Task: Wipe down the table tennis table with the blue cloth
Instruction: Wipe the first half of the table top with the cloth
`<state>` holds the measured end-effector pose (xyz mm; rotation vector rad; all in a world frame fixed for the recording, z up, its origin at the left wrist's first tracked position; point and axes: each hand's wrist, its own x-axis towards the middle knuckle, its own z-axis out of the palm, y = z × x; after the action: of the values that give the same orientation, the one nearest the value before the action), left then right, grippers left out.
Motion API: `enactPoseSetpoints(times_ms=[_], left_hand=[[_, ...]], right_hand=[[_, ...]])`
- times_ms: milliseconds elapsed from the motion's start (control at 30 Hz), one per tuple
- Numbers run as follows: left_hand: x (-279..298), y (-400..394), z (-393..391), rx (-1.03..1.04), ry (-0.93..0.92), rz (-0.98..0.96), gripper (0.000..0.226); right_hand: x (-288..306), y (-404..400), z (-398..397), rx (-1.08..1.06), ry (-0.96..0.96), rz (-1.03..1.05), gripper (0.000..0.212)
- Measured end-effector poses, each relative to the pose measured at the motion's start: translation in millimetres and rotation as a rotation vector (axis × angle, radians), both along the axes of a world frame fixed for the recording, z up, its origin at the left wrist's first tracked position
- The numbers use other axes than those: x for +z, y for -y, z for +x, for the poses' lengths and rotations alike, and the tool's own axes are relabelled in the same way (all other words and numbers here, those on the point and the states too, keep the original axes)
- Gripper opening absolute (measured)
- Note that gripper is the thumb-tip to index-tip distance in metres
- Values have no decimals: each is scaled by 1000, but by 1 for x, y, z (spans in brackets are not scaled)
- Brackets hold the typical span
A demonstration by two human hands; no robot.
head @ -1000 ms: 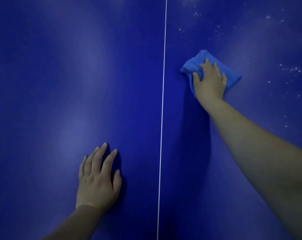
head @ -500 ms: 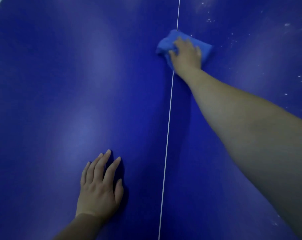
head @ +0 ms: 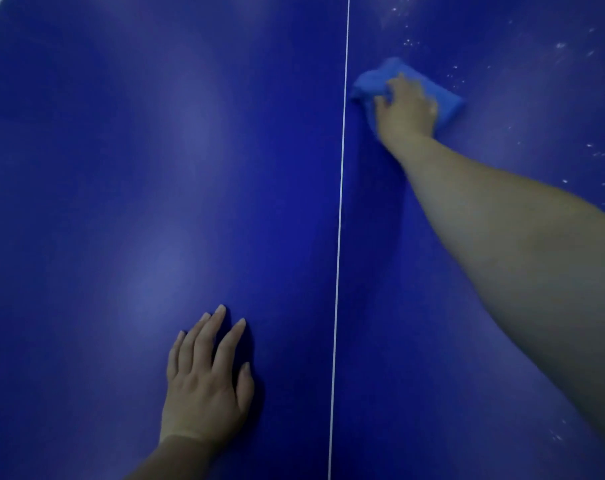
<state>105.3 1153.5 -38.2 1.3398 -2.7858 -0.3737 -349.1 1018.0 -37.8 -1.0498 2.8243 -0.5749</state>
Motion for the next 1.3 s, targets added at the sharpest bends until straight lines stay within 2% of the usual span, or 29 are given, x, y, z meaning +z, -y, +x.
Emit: enactPoseSetpoints(times_ms=[67,133,200,267,333,367,433,500,567,633,733,800,867,967,1067,1200,1267,1300], left_hand=[[1,0,-1,7,5,-2,56],[2,-1,-1,15,7,7,56],[4,-2,-3,19,18,9,56],[3,-3,-3,18,26,9,56],[3,-3,-2,18,27,3,56],[2,-4,-2,18,27,-2,56],[2,-4,-2,19,26,-10,55],[1,-4,-3,23,24,-11,55],[3,-5,-3,33,22,-5,56],[4,-6,-4,40,31,-1,57],[5,-7,-5,59,47,10,60],[5,-8,-4,69,46,12,61],[5,-8,-4,69,44,8,62],[6,-9,-4,69,29,5,63],[7,-10,-4,68,17,12,62],[6,-10,-2,71,2,24,53],[3,-10,-1,73,-4,19,48],[2,-10,-1,77,-7,17,49]], right_hand=[[-3,-40,-13,-330,49,-45,44],[-6,-69,8,-488,82,-61,43],[-12,-80,52,-369,42,-67,41],[-16,-79,91,-49,-10,-68,39],[-12,-70,93,207,-21,-39,39],[-7,-67,77,230,-40,-14,40],[1,-74,36,69,-34,16,41],[2,-102,13,-211,47,-20,39],[0,-135,36,-353,72,-52,38],[-5,-160,94,-283,47,-91,40],[-14,-193,181,145,37,-90,37],[-13,-203,188,342,54,-58,37],[-9,-205,155,303,18,-14,38],[-3,-226,111,-16,16,-12,37],[-4,-253,149,-212,38,-68,35],[-11,-269,223,98,29,-36,37],[-7,-267,195,159,1,13,40],[-5,-270,173,120,-24,46,40]])
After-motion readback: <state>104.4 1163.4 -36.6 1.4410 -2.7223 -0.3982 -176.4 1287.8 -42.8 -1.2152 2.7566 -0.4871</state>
